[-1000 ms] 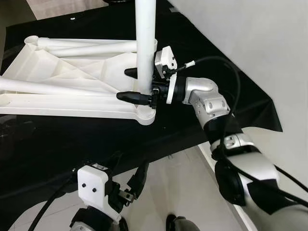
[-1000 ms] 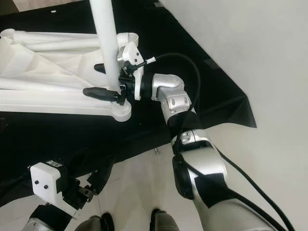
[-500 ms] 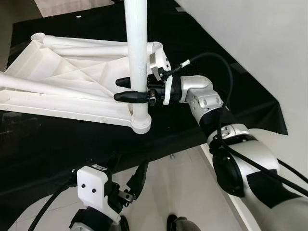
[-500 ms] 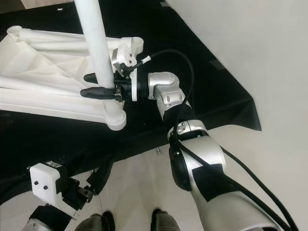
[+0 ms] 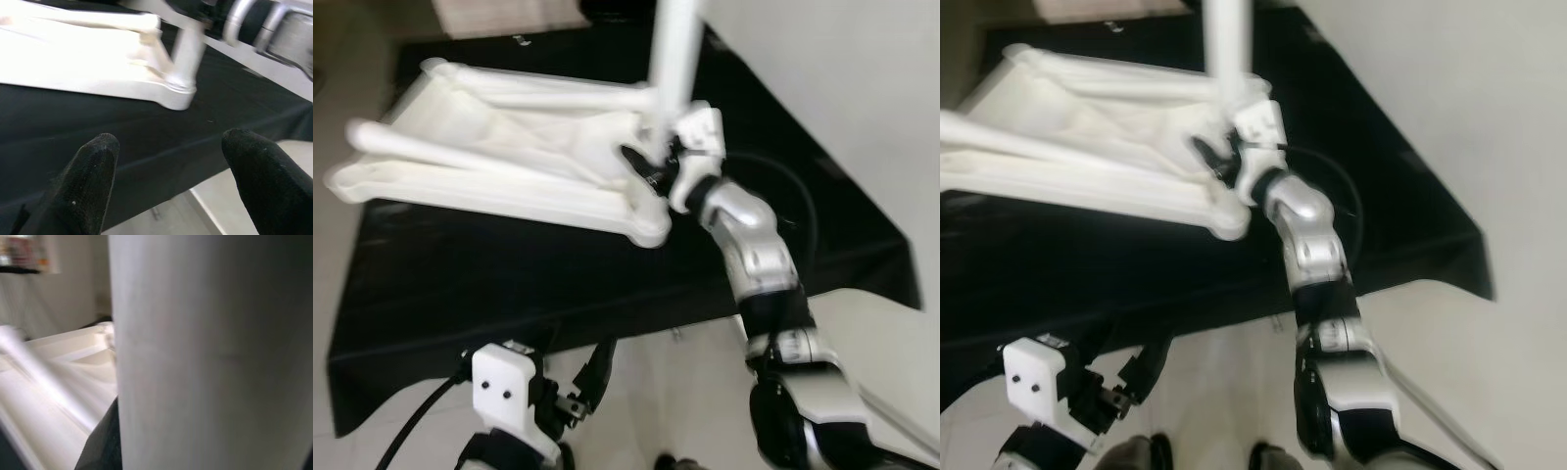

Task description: Building children table

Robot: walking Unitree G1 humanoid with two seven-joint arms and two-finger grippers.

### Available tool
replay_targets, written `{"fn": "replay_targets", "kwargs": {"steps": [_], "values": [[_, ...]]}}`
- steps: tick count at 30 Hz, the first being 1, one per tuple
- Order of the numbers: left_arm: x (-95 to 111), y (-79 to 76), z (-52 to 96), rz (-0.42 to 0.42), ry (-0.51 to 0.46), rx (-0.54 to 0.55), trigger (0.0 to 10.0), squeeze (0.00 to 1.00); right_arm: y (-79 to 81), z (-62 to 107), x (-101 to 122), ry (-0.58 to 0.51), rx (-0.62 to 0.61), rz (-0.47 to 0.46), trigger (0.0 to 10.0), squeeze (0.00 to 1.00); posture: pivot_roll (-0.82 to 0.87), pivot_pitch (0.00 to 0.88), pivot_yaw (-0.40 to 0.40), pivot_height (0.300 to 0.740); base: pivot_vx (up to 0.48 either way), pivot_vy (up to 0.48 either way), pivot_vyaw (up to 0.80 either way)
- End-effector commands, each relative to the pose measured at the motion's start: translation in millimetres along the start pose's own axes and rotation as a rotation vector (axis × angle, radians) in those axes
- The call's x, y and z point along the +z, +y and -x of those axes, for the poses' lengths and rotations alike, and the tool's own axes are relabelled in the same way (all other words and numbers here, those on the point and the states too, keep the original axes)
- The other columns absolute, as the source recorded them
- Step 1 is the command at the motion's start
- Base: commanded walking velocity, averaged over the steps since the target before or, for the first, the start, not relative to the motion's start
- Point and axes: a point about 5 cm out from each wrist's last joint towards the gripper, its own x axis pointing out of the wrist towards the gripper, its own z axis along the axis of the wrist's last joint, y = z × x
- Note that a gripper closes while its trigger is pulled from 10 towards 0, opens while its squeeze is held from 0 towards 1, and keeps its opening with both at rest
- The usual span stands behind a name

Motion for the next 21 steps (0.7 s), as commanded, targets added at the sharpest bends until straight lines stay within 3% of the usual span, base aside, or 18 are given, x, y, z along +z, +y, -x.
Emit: {"fn": "replay_targets", "kwargs": {"steps": [1,2,6,7,8,10,11,12,13,15,16,17,20,21], "values": [[-0.2,0.6,0.2,-0.005,0.001,0.005,10.0,0.00,-22.3,14.6,-51.2,0.249,-0.149,0.017,0.0,0.00,0.12,0.250,-0.051,0.740,0.000,0.000,0.00],[-0.2,0.6,0.2,-0.005,0.001,0.005,10.0,0.00,-22.3,14.6,-51.2,0.249,-0.149,0.017,0.0,0.00,0.12,0.250,-0.051,0.740,0.000,0.000,0.00],[-1.4,1.0,-2.9,-0.003,-0.001,-0.006,10.0,0.00,-11.3,-19.5,-25.1,0.144,-0.128,-0.009,0.0,0.00,0.11,0.238,-0.049,0.740,0.000,0.000,0.00],[-1.4,1.0,-2.9,-0.003,-0.001,-0.006,10.0,0.00,-11.3,-19.5,-25.1,0.144,-0.128,-0.009,0.0,0.00,0.11,0.238,-0.049,0.740,0.000,0.000,0.00],[-1.4,1.1,-3.6,-0.004,-0.004,-0.004,10.0,0.00,-7.0,-25.5,-17.3,0.125,-0.112,-0.013,3.1,0.00,0.11,0.238,-0.053,0.740,0.000,0.000,0.00],[-1.4,1.2,-4.0,-0.004,-0.005,-0.002,10.0,0.00,-4.3,-28.3,-13.0,0.116,-0.102,-0.014,3.1,0.00,0.11,0.238,-0.053,0.740,0.000,0.000,0.00],[-1.4,1.2,-4.1,-0.004,-0.007,0.001,10.0,0.00,-0.1,-29.1,-10.0,0.112,-0.089,-0.010,10.0,0.00,0.11,0.238,-0.054,0.740,0.000,0.000,0.00],[-1.2,1.2,-4.2,-0.004,-0.008,0.002,10.0,0.00,7.6,-31.0,-5.4,0.089,-0.019,-0.018,10.0,0.36,0.11,0.242,-0.054,0.740,0.000,0.000,0.00],[-1.1,1.0,-4.4,-0.003,-0.009,0.002,10.0,0.00,14.7,-33.3,0.2,0.061,0.061,-0.049,10.0,1.00,0.10,0.242,-0.056,0.740,0.000,0.000,0.00],[-1.0,0.8,-4.5,-0.002,-0.010,0.002,10.0,0.00,21.3,-31.2,5.6,0.048,0.101,-0.070,10.0,1.00,0.10,0.242,-0.056,0.740,0.000,0.000,0.00],[-0.8,0.5,-4.7,0.000,-0.011,-0.001,10.0,0.00,29.2,-32.1,23.5,-0.024,0.237,-0.097,10.0,1.00,0.10,0.243,-0.055,0.740,0.000,0.000,0.00],[-0.9,0.2,-4.8,0.001,-0.011,-0.002,10.0,0.00,30.2,-33.0,30.5,-0.054,0.295,-0.094,10.0,1.00,0.09,0.241,-0.057,0.740,0.000,0.000,0.00],[-0.9,0.1,-4.9,0.001,-0.011,-0.002,10.0,0.00,30.6,-33.6,34.8,-0.071,0.329,-0.092,10.0,1.00,0.09,0.241,-0.057,0.740,0.000,0.000,0.00],[-0.9,-0.1,-5.0,0.002,-0.012,-0.003,10.0,0.00,39.2,-30.6,38.7,-0.094,0.560,0.015,10.0,0.21,0.09,0.241,-0.053,0.740,0.000,0.000,0.00]]}}
